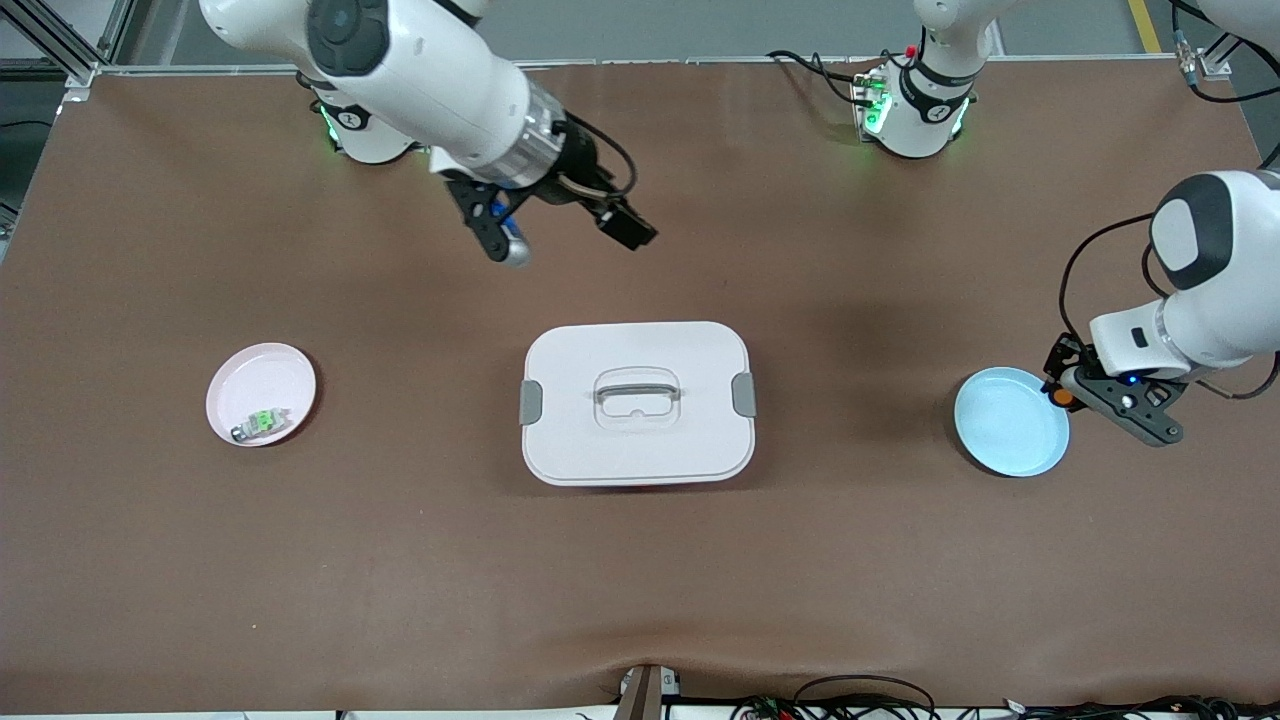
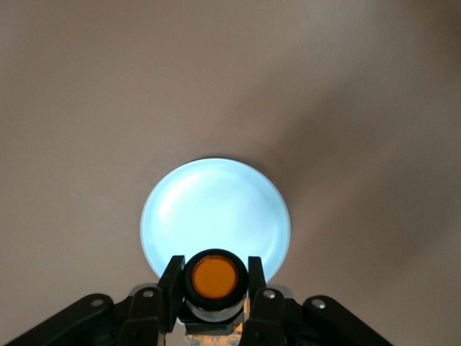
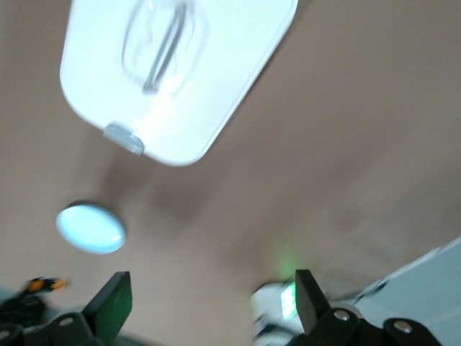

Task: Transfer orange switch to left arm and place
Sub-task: 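Lower the switch with the left gripper over the light-blue plate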

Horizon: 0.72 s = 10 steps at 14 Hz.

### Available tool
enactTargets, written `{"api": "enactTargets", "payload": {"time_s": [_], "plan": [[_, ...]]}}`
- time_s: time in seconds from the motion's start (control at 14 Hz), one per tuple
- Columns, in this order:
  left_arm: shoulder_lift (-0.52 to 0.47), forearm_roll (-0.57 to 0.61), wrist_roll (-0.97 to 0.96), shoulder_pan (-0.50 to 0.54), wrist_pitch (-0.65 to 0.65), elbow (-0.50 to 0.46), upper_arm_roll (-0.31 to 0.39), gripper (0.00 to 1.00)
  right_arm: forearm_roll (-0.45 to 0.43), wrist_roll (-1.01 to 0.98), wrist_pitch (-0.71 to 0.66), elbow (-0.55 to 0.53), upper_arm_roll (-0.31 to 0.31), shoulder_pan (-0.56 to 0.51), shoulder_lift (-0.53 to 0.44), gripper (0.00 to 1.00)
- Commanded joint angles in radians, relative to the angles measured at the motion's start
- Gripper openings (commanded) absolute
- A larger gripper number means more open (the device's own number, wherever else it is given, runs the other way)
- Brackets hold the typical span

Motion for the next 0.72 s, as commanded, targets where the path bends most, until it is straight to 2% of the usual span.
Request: {"api": "enactTargets", "payload": {"time_s": [0.0, 0.14, 0.29, 0.36, 0.43, 0.57, 0.64], "plan": [[0.096, 0.113, 0.149, -0.01, -0.023, 0.098, -0.008, 0.0, -0.078, -0.17, -0.099, -0.029, 0.014, -0.047, -0.068, 1.0], [0.144, 0.19, 0.225, -0.013, -0.023, 0.102, -0.008, 0.0, -0.08, -0.277, -0.157, -0.034, 0.014, -0.104, -0.1, 1.0], [0.197, 0.244, 0.277, -0.017, -0.018, 0.099, -0.009, 0.0, -0.081, -0.414, -0.192, -0.076, 0.014, -0.162, -0.146, 1.0], [0.213, 0.306, 0.285, -0.028, -0.017, 0.101, -0.011, 0.0, -0.092, -0.497, -0.206, -0.109, 0.014, -0.19, -0.173, 1.0], [0.221, 0.349, 0.285, -0.04, -0.017, 0.098, -0.012, 0.0, -0.133, -0.569, -0.217, -0.139, 0.013, -0.204, -0.201, 1.0], [0.245, 0.362, 0.286, -0.056, -0.017, 0.09, -0.011, 0.0, -0.257, -0.685, -0.219, -0.205, 0.013, -0.205, -0.264, 1.0], [0.253, 0.365, 0.286, -0.057, -0.018, 0.089, -0.011, 0.0, -0.277, -0.736, -0.219, -0.227, 0.011, -0.211, -0.29, 1.0]]}}
